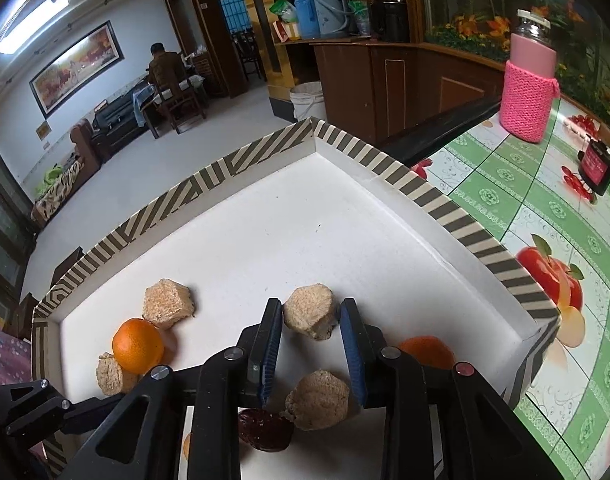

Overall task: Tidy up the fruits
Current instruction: 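Open the right tool releasing the cake while the left tool releases the brown fruit, then move both tools back over the remaining fruit on the table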

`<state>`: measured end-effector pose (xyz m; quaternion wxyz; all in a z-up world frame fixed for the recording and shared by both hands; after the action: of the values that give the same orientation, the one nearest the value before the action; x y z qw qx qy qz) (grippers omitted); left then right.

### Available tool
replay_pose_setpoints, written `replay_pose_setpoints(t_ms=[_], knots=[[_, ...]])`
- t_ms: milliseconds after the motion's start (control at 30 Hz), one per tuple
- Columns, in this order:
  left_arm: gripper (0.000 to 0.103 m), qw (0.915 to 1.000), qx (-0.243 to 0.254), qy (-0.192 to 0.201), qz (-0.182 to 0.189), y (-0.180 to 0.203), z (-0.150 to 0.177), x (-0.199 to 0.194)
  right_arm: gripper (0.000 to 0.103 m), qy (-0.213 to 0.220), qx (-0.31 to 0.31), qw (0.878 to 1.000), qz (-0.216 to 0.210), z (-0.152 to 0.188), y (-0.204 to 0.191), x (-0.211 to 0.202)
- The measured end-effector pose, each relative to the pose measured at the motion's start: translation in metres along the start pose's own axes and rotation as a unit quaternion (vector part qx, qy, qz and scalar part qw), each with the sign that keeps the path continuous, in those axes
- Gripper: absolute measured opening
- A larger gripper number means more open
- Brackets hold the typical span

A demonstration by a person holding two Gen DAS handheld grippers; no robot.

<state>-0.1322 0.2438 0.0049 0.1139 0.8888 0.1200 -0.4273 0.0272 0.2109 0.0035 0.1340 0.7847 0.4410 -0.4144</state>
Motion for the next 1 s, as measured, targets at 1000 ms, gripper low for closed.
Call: replay_pose_setpoints(t_ms=[1000], knots=[[0.061,0.9958,0.035,0.079,-0.031,0.054,-0.014,-0.027,0.032,0.094,0.069,0.992,0.044,0.084,0.038,-0.136]])
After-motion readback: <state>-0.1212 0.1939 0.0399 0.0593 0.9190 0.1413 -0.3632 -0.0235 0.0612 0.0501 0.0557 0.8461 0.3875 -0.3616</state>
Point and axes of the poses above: each gripper's, at about its wrist camera, not at the fingertips, and x roughly the way its jaws point, y to its right, z to its underside, the point moved 3 cm from there along x, roughly the way its jaws point, and after that the axes turned 1 degree about -x, right-handed, at the moved point
